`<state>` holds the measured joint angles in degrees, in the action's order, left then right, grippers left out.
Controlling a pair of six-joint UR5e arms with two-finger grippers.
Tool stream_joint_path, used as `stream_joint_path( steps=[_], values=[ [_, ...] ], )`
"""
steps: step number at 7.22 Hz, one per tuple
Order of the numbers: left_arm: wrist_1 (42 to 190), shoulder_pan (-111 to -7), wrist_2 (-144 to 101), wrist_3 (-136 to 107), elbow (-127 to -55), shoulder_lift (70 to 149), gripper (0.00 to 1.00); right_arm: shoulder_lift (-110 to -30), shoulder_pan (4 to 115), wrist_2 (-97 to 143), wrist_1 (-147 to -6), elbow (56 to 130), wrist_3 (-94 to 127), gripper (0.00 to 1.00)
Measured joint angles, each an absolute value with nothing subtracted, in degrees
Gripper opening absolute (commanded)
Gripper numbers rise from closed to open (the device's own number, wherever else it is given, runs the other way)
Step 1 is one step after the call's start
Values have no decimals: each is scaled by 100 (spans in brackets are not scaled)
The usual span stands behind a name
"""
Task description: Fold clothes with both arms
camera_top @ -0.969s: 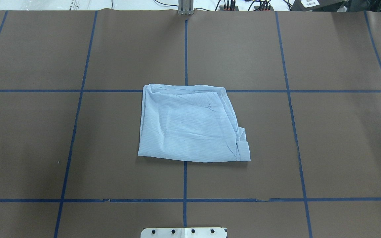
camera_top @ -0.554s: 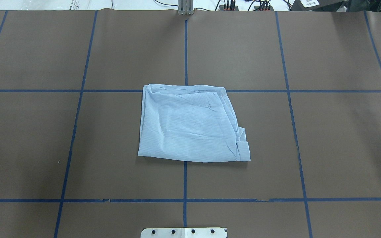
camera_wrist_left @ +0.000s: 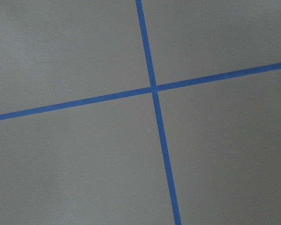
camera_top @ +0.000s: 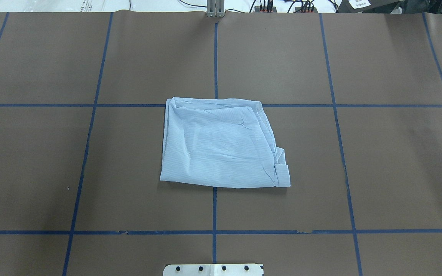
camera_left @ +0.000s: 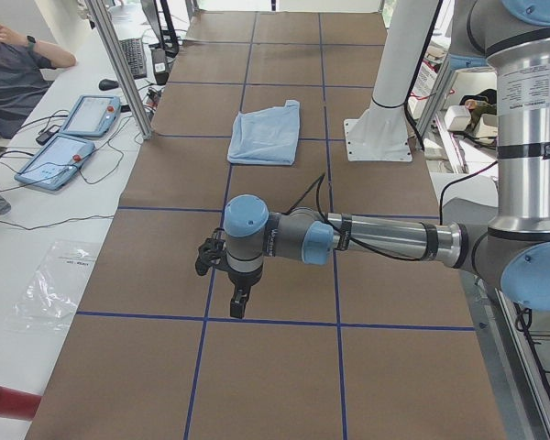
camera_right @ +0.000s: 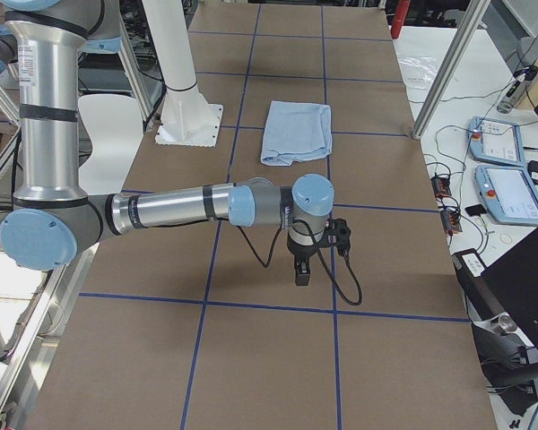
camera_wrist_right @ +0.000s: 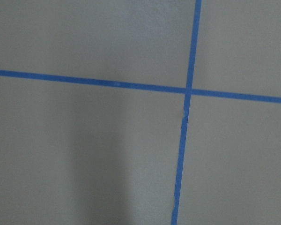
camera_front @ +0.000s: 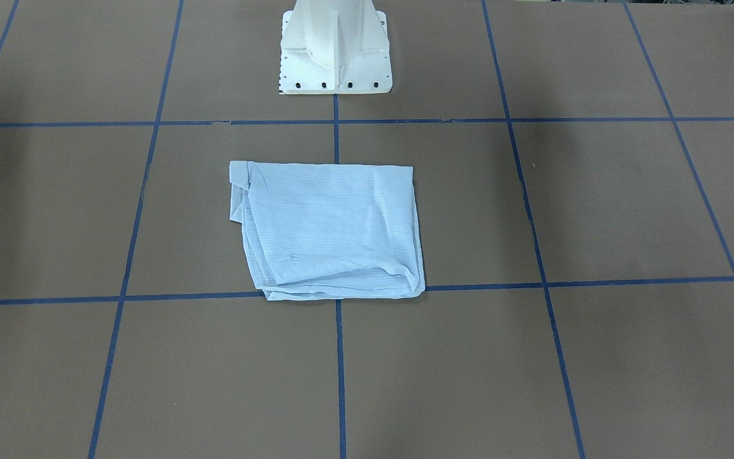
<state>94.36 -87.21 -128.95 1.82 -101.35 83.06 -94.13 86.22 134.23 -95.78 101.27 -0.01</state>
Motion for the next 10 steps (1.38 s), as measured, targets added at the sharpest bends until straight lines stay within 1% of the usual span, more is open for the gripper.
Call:
stream_joint_path(
  steps=[2,4,6,9,10],
  values=[
    [9389,-8766,-12937,254,-10074,8269,100,-9548,8675,13444,-8952,9631,-8,100],
    [9382,-8771,-13140,246,-10026,8242,100,-9583,8827,13546,-8586,9390,8,100],
    [9364,-8771,-13244,229,-10019,8231,100,-9577,9014,13643,-8552,9434,35,100],
    [9368,-8771,-13271,220,-10029,8232,100,-9761,9265,13707,-9015,9994,42,100],
    [9374,-8772,-13271,220,-10031,8234,100,-9803,9276,13712,-9066,10054,38,100]
  ],
)
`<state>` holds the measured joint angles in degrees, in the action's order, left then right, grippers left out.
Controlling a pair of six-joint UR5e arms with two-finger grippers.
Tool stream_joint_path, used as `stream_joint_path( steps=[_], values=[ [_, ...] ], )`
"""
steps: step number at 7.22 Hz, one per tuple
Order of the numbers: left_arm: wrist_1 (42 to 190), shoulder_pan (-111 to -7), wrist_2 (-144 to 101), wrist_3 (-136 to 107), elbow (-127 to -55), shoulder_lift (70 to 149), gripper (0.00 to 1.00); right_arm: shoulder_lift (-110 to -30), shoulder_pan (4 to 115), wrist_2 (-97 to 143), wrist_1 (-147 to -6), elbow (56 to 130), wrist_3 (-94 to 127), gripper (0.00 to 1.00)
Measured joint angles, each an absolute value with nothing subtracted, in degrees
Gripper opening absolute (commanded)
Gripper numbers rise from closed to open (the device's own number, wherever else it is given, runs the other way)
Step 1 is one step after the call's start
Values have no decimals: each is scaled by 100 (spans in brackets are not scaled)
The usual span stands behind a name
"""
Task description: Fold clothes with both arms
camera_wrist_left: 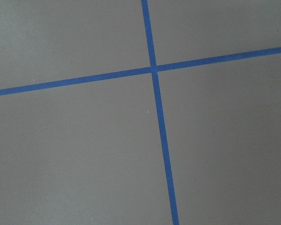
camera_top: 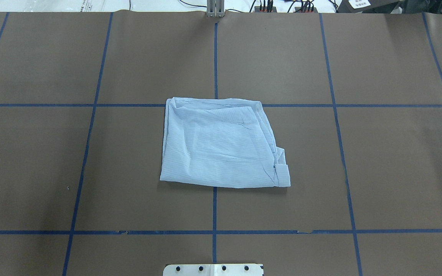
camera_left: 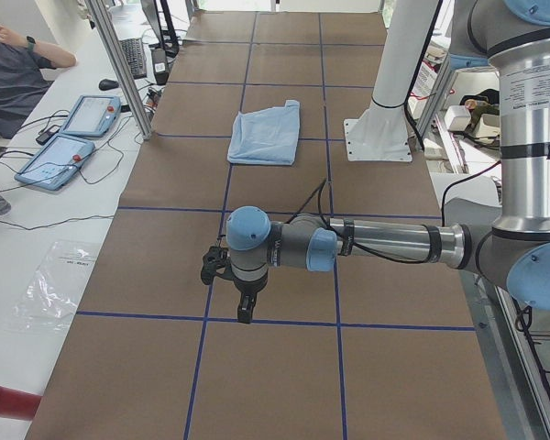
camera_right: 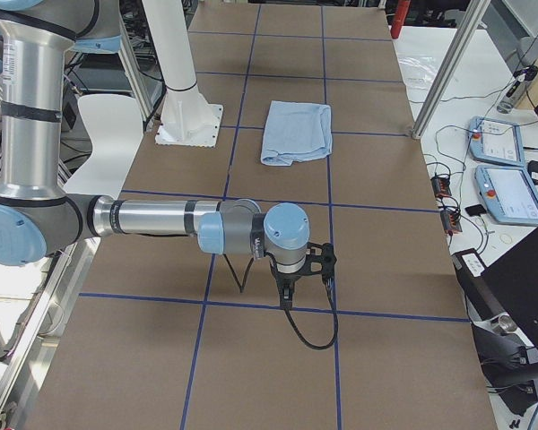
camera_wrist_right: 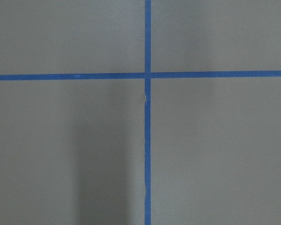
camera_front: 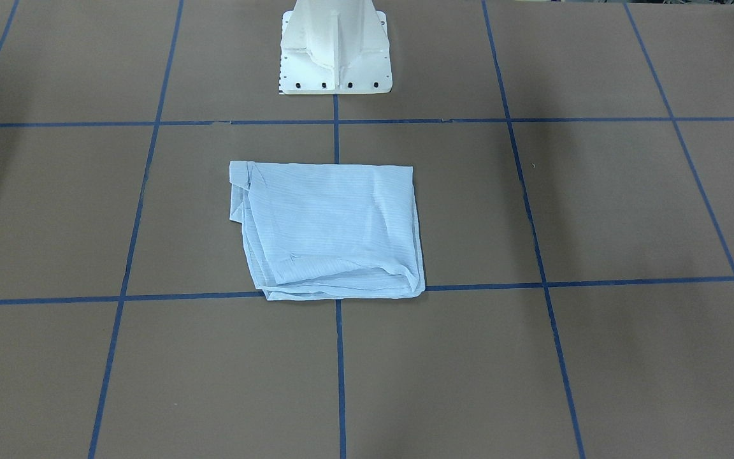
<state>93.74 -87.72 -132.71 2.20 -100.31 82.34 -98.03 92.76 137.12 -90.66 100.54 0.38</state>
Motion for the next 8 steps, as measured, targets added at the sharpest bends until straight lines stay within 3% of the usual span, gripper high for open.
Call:
stream_joint_path(
  steps=[8],
  values=[
    [9395,-8771,-13405,-493,-10036,8286,100,-9835,9281,13711,-9062,10076,35,100]
  ],
)
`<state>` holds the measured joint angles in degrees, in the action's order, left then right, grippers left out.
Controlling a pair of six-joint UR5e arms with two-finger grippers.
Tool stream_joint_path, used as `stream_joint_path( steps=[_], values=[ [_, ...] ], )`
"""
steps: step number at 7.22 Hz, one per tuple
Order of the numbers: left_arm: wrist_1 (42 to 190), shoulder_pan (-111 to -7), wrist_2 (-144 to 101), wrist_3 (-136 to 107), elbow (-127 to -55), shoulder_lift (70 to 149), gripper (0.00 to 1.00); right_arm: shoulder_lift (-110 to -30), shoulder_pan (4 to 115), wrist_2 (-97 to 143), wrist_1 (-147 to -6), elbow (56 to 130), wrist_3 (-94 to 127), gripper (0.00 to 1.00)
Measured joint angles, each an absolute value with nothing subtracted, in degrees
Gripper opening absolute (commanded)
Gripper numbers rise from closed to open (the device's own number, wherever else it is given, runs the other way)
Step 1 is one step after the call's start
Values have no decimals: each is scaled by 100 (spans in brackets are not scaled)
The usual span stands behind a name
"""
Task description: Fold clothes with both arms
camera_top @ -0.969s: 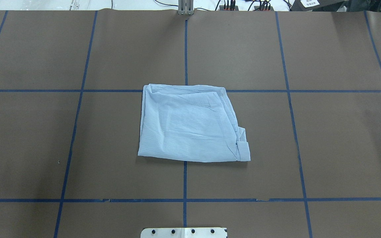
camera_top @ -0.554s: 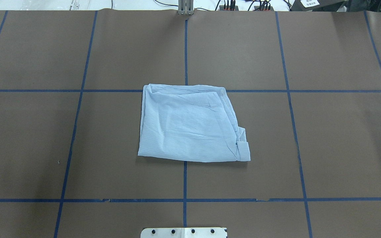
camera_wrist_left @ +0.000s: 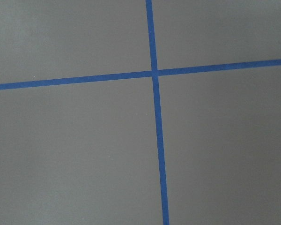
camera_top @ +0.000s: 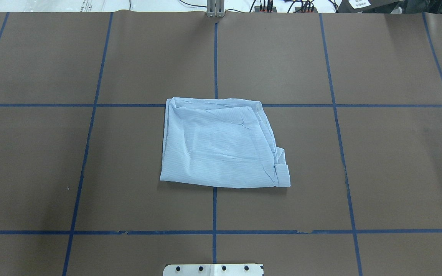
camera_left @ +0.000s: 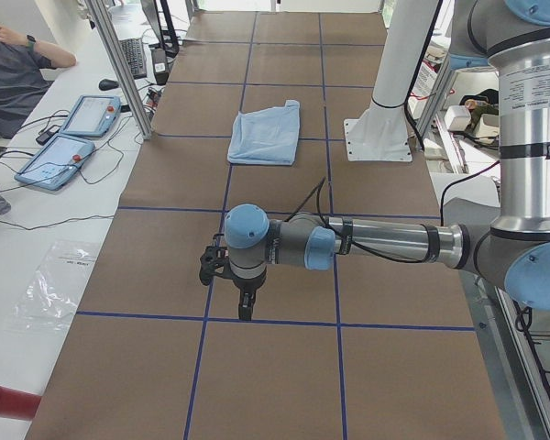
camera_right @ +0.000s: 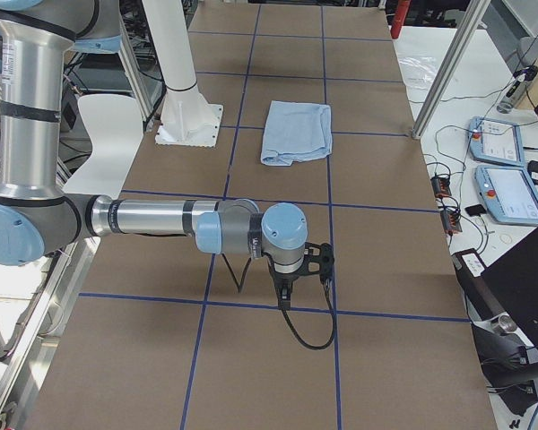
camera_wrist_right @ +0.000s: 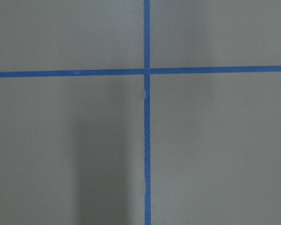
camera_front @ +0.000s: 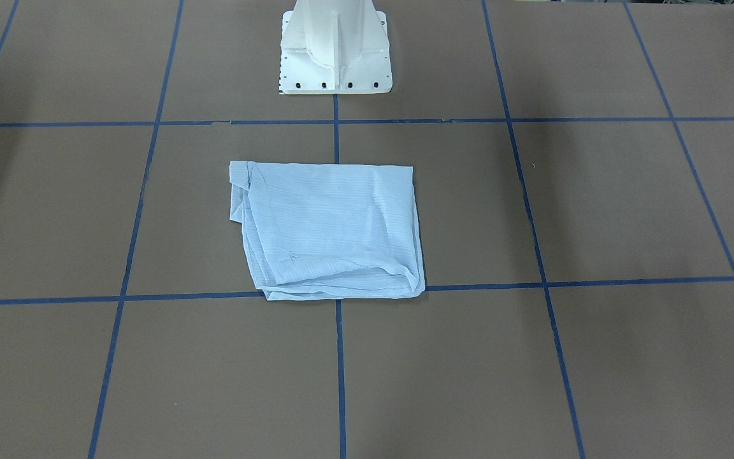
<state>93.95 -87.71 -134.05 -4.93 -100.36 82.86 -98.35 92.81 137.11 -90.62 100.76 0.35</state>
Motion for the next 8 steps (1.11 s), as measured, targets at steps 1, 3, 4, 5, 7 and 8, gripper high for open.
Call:
stream_joint_path(
  steps=[1,3,4,5,7,8],
  values=[
    [9416,-8771,-13430,-591,-10033,8292,100,-9835,9281,13711,-9062,10076,35,100],
    [9429,-8771,-13445,-644,-10024,8305,100,-9835,9281,13711,-9061,10080,35,100],
    [9430,-8771,-13445,-648,-10021,8310,100,-9835,9281,13711,-9062,10081,35,100],
    [9431,-8771,-13441,-650,-10020,8311,100,-9835,9281,13711,-9062,10081,35,100],
    [9431,-8771,-13444,-650,-10020,8312,100,-9841,9281,13717,-9061,10087,35,100],
    [9431,-8771,-13444,-650,-10020,8316,100,-9842,9281,13719,-9061,10088,35,100]
  ],
)
